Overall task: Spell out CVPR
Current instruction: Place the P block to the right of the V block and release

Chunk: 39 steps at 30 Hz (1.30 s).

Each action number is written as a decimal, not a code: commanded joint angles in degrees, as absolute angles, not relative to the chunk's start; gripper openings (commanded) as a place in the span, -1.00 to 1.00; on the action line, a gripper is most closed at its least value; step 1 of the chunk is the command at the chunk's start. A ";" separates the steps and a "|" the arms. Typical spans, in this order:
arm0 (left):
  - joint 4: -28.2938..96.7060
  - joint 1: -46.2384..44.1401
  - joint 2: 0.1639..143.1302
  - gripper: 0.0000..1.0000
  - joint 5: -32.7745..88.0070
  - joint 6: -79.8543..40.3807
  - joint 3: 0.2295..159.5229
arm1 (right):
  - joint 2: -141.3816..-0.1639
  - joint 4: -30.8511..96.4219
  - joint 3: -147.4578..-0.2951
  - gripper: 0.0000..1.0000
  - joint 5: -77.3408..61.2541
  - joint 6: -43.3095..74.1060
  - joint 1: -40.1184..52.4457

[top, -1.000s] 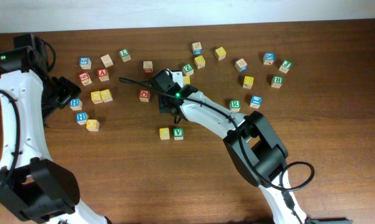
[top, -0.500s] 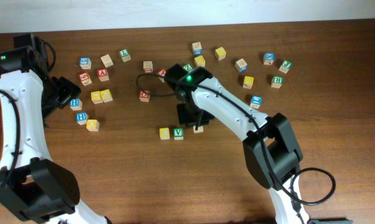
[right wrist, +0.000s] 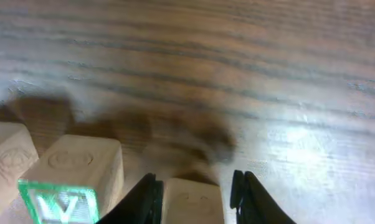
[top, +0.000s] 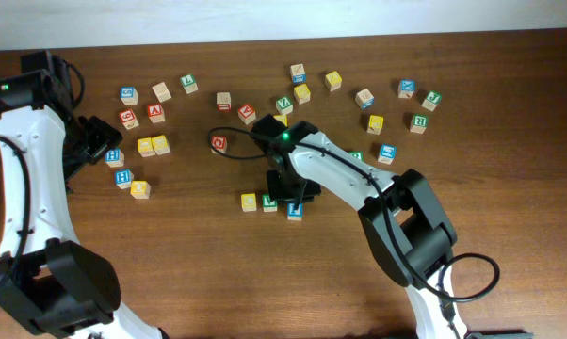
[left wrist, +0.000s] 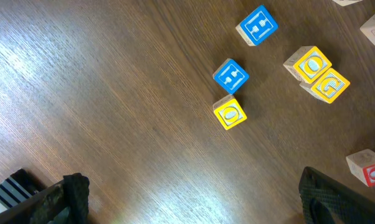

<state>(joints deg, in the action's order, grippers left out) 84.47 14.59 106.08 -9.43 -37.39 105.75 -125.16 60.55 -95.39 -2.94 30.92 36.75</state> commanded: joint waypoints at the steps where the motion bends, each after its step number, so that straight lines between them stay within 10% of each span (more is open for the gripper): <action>1: 84.51 14.76 106.06 0.98 -9.67 -38.17 105.89 | -124.09 62.19 -99.66 -0.42 -3.22 30.41 36.73; 9: 84.51 14.76 106.06 0.98 -9.67 -38.17 105.89 | -124.11 78.70 -106.83 -0.20 -8.60 23.75 28.84; 15: 84.51 14.76 106.06 0.98 -9.69 -38.17 105.89 | -124.11 82.87 -98.41 -0.91 -8.47 22.39 31.57; 39: 84.51 14.76 106.06 0.98 -9.67 -38.15 105.89 | -124.11 67.85 -91.20 -0.85 -7.03 27.88 37.80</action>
<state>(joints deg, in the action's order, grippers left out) 84.47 14.59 106.08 -9.43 -37.39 105.75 -124.84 67.96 -91.57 -11.35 27.35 37.87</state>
